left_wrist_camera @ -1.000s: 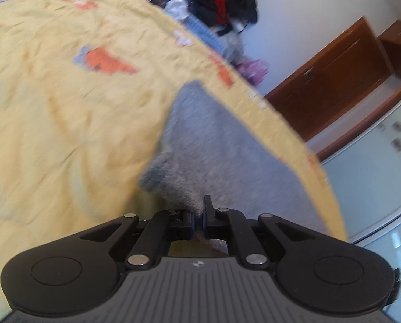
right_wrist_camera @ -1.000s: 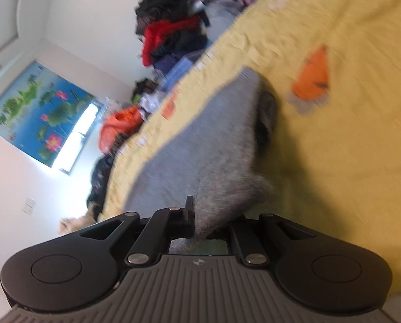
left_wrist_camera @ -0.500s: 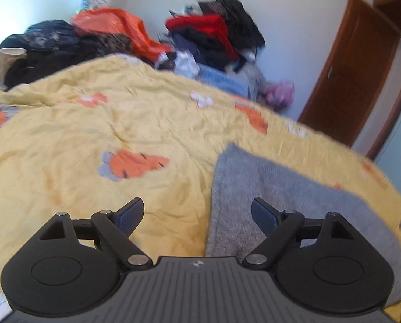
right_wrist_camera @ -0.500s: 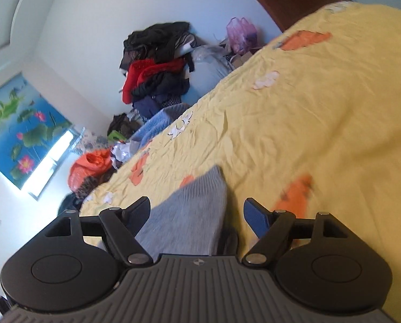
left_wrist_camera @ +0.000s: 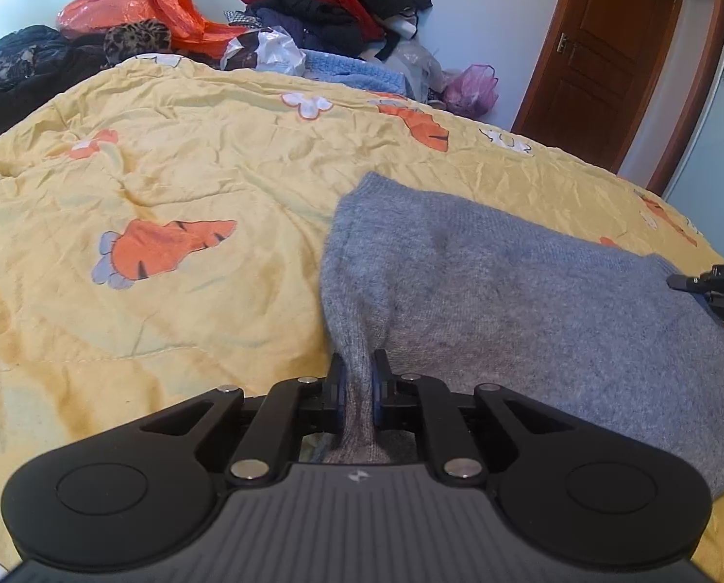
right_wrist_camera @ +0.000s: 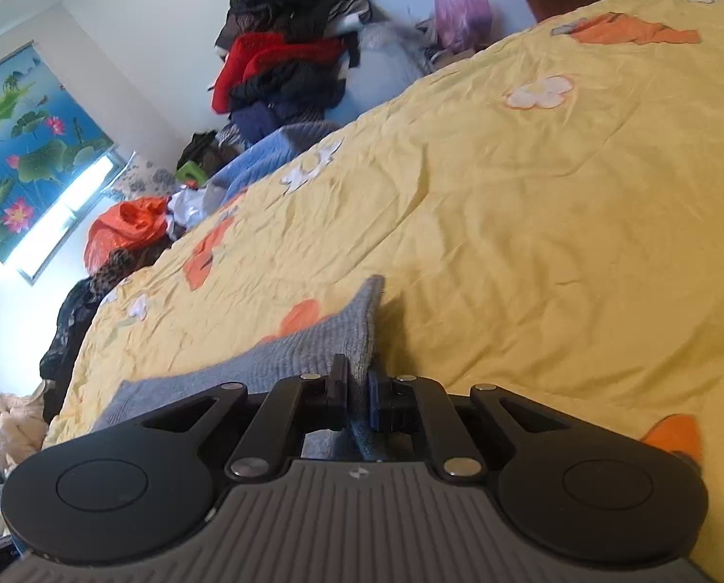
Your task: Fold small clothes
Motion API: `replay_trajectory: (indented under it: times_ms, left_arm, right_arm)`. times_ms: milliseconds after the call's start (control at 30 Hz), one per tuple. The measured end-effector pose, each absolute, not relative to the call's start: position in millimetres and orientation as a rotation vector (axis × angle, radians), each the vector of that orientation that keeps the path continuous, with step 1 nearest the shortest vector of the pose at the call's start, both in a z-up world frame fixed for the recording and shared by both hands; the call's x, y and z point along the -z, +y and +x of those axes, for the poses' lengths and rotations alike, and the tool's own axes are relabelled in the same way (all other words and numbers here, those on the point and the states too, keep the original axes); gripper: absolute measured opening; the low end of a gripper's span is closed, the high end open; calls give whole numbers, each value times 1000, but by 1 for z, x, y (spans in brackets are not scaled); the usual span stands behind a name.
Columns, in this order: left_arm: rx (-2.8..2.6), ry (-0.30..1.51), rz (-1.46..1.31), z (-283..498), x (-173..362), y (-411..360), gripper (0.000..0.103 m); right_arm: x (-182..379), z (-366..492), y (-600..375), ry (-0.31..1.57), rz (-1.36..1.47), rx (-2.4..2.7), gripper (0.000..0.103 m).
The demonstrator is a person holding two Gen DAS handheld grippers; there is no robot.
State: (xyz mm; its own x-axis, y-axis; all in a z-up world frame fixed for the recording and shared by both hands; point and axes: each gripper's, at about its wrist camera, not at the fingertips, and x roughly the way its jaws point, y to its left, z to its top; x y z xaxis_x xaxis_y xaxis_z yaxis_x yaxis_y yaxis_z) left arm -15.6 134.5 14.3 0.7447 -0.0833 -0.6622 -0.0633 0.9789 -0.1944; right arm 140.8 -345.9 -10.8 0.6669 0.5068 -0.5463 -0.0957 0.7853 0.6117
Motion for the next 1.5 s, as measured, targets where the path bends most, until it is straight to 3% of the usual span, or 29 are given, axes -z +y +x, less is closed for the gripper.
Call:
replay_trajectory:
  times_ms: [100, 133, 167, 233, 267, 300, 400, 533, 667, 800, 900, 1067, 1233, 1367, 1500]
  left_arm:
    - [-17, 734, -191, -16, -23, 127, 13]
    - [-23, 717, -183, -17, -30, 122, 14]
    - [-19, 684, -176, -20, -38, 118, 18]
    - [22, 584, -170, -22, -57, 109, 39]
    - [29, 529, -164, -19, -65, 102, 75]
    - [20, 479, -152, -12, -70, 95, 101]
    - [42, 396, -92, 28, -73, 64, 100]
    - [25, 558, -75, 102, -45, 35, 100]
    - [-25, 730, -8, 134, -4, 36, 99]
    - [0, 721, -4, 130, -1, 48, 102]
    - [-28, 735, -23, 135, -1, 50, 102]
    - [-57, 720, 6, 125, -9, 46, 101]
    - [-17, 702, -8, 81, -27, 31, 101]
    - [30, 728, 35, 70, -19, 15, 101]
    - [28, 698, 1, 69, -3, 23, 103]
  right_arm:
    - [7, 133, -348, 781, 590, -325, 25]
    - [-1, 128, -346, 769, 576, -304, 39]
    - [-11, 120, -345, 726, 556, -281, 60]
    - [-36, 101, -338, 583, 521, -276, 72]
    - [-45, 94, -331, 536, 516, -307, 74]
    - [-52, 90, -321, 514, 510, -332, 78]
    - [-59, 96, -275, 510, 358, -333, 81]
    - [-24, 115, -232, 607, 152, -230, 77]
    - [-4, 117, -236, 666, 121, -174, 75]
    - [2, 114, -247, 683, 51, -149, 80]
    - [2, 120, -237, 705, 3, -161, 91]
    - [-11, 98, -236, 646, 21, -84, 84]
    - [-30, 53, -232, 569, 26, -168, 91]
    - [-17, 58, -226, 630, -61, -151, 91]
    - [-1, 63, -240, 671, 49, -165, 95]
